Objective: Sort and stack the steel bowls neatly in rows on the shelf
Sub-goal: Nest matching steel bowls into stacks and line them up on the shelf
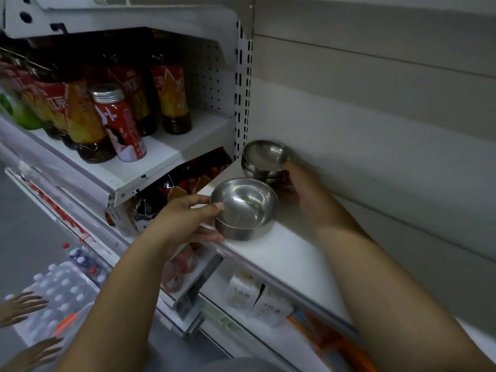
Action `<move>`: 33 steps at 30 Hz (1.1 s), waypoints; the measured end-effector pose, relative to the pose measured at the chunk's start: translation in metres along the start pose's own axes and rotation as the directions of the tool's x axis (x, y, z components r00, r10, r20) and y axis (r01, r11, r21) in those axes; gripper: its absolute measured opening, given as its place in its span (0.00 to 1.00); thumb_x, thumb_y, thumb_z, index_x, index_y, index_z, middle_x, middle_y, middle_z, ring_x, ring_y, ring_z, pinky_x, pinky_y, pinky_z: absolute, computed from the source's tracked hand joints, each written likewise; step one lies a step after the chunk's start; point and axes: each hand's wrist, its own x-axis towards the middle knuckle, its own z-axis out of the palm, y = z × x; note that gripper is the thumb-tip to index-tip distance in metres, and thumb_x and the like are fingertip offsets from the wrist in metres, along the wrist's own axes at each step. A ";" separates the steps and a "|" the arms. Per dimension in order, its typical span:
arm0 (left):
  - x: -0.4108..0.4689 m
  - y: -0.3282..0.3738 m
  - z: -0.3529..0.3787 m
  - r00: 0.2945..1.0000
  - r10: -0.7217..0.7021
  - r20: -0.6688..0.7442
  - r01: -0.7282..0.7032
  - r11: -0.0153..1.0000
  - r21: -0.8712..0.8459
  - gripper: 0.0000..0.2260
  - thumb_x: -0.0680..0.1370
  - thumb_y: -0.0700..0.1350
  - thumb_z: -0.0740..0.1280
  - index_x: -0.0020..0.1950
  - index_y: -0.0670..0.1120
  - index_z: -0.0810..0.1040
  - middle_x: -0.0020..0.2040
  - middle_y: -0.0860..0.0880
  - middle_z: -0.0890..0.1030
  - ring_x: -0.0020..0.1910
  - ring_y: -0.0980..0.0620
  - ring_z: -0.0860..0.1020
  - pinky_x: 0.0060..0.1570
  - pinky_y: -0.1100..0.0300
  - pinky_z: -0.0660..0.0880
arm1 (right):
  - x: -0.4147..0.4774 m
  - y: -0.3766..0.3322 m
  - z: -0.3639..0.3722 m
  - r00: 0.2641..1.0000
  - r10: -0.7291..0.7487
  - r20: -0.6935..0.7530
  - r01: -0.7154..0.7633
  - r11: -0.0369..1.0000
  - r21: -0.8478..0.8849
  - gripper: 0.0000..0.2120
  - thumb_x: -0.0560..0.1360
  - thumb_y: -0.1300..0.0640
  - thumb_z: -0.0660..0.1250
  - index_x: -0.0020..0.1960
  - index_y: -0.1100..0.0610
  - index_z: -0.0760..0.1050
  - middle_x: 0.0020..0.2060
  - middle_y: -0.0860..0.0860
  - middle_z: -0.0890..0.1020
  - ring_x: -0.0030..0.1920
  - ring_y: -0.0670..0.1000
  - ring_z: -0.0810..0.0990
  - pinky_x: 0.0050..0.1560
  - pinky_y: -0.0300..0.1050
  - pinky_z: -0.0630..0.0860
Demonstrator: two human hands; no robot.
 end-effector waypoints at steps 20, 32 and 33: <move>0.023 0.004 0.077 0.986 0.049 0.159 -0.050 0.999 0.001 0.16 0.81 0.51 0.69 0.68 0.48 0.77 0.58 0.42 0.83 0.43 0.45 0.88 0.46 0.55 0.85 | -0.098 -0.015 -0.093 0.973 -0.182 -0.142 0.196 0.976 0.091 0.09 0.81 0.55 0.62 0.49 0.57 0.79 0.37 0.55 0.84 0.36 0.53 0.84 0.39 0.48 0.81; 0.021 -0.002 0.113 0.986 0.074 0.149 -0.084 0.994 0.068 0.15 0.80 0.52 0.71 0.64 0.49 0.75 0.55 0.42 0.84 0.46 0.47 0.87 0.46 0.54 0.85 | -0.123 0.001 -0.116 0.923 -0.118 -0.366 0.212 0.950 0.229 0.08 0.81 0.55 0.62 0.46 0.57 0.76 0.40 0.56 0.83 0.35 0.53 0.83 0.34 0.45 0.80; 0.020 -0.002 0.114 0.986 0.064 0.153 -0.072 0.996 0.051 0.14 0.80 0.50 0.71 0.64 0.48 0.75 0.54 0.42 0.85 0.45 0.46 0.87 0.46 0.54 0.85 | -0.126 0.003 -0.120 0.914 -0.111 -0.390 0.224 0.940 0.259 0.07 0.81 0.55 0.63 0.47 0.57 0.76 0.40 0.56 0.82 0.35 0.53 0.83 0.34 0.45 0.80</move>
